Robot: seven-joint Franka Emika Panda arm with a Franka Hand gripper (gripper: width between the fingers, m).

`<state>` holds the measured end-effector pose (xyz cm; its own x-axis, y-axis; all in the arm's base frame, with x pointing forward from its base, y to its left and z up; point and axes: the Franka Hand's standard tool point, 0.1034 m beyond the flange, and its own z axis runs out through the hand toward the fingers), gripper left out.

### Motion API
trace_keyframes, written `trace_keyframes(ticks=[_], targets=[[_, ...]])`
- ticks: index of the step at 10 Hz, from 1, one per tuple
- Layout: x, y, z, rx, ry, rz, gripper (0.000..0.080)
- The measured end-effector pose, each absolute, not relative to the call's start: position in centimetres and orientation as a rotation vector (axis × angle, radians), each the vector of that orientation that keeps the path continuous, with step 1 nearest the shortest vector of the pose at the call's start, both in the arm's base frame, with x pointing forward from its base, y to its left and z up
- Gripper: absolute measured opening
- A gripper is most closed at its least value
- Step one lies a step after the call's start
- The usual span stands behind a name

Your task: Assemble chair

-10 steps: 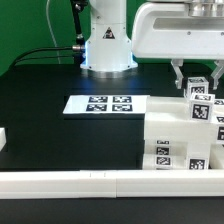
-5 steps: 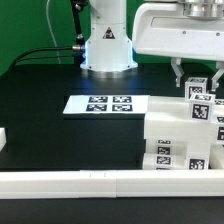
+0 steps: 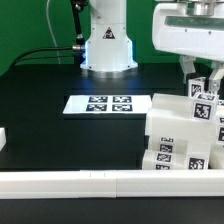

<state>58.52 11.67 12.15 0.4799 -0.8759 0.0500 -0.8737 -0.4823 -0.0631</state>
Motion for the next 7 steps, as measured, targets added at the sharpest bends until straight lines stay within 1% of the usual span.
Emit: trace_keyframes(ticks=[1,2,3,4,5,6,7], targets=[[58.5,11.7,12.0,-2.681,1.579,-0.115,0.0364],[58.5,11.7,12.0,-2.687,1.571,-0.115,0.0538],[58.5,11.6,12.0,-2.729,1.504,-0.114,0.0538],[58.4,11.4,12.1,-2.818,1.360,-0.100,0.0624],[58.6,11.2,12.3,-2.930,1.133,-0.089,0.0624],[58.8,10.9,12.4,-3.035,0.832,-0.078,0.0646],[59.1,10.5,12.3,-3.101,0.588,-0.065,0.0648]])
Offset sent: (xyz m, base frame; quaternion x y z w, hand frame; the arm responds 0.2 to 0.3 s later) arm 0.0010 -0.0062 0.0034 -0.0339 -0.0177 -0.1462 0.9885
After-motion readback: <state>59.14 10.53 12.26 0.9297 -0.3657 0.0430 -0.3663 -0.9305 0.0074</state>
